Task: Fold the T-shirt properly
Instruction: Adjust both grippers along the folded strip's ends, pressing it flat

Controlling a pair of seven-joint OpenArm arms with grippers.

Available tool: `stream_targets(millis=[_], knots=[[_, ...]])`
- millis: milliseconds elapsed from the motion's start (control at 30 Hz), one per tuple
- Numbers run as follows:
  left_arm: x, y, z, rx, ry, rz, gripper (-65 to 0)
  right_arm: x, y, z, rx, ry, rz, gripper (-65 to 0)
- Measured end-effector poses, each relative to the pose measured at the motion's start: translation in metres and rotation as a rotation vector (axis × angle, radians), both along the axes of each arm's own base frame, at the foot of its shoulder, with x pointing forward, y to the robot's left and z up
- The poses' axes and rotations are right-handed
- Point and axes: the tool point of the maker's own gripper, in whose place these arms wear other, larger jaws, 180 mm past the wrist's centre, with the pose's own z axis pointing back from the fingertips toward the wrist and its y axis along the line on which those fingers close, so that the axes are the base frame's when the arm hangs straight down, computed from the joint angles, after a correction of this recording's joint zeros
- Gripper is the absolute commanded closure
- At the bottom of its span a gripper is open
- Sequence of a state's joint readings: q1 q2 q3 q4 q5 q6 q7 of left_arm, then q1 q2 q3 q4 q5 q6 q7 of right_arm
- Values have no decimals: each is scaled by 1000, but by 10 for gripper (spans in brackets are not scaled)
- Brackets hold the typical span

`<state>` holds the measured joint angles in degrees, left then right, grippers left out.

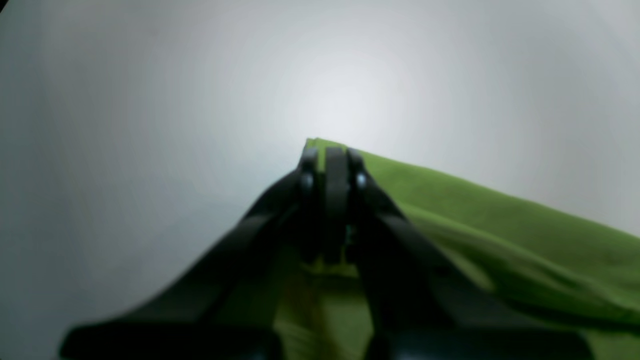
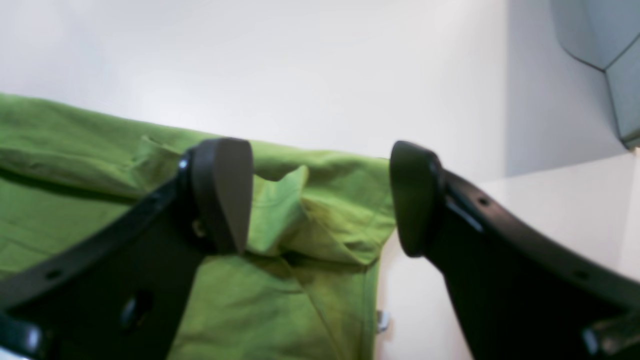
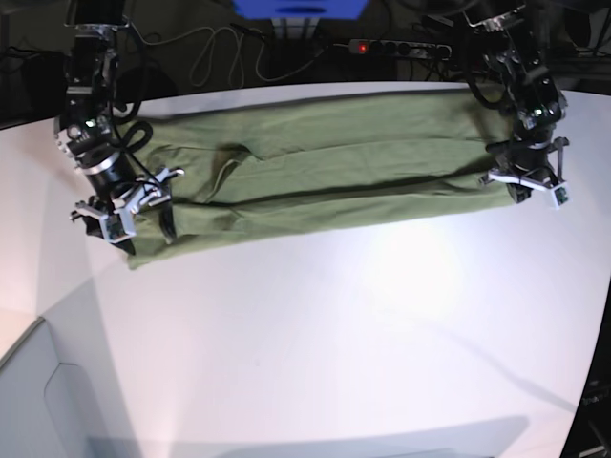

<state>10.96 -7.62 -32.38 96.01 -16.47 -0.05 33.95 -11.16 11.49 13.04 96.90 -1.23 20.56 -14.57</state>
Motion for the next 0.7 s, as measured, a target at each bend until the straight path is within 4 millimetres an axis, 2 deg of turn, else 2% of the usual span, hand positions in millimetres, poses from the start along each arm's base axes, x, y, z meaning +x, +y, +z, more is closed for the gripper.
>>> stream_targets(millis=[133,300,533,600,700], knots=[[-4,-4,-5,-12,10,3,0,3,9,-13,30,33,6,-416],[-4,-4,-5,-12,8,4,0,13,2,-25,37,55,-13,-415],[-6,-7,-8,-28,9,13,0,12,0,-39,50,92,-25,-411],[-6,-9,-8,-31,10,12,0,9,3,-46,66,112,-32,-383],[-6,-11,-9,-37,6,13,0,7,5,-52,73,126,-33,-276]])
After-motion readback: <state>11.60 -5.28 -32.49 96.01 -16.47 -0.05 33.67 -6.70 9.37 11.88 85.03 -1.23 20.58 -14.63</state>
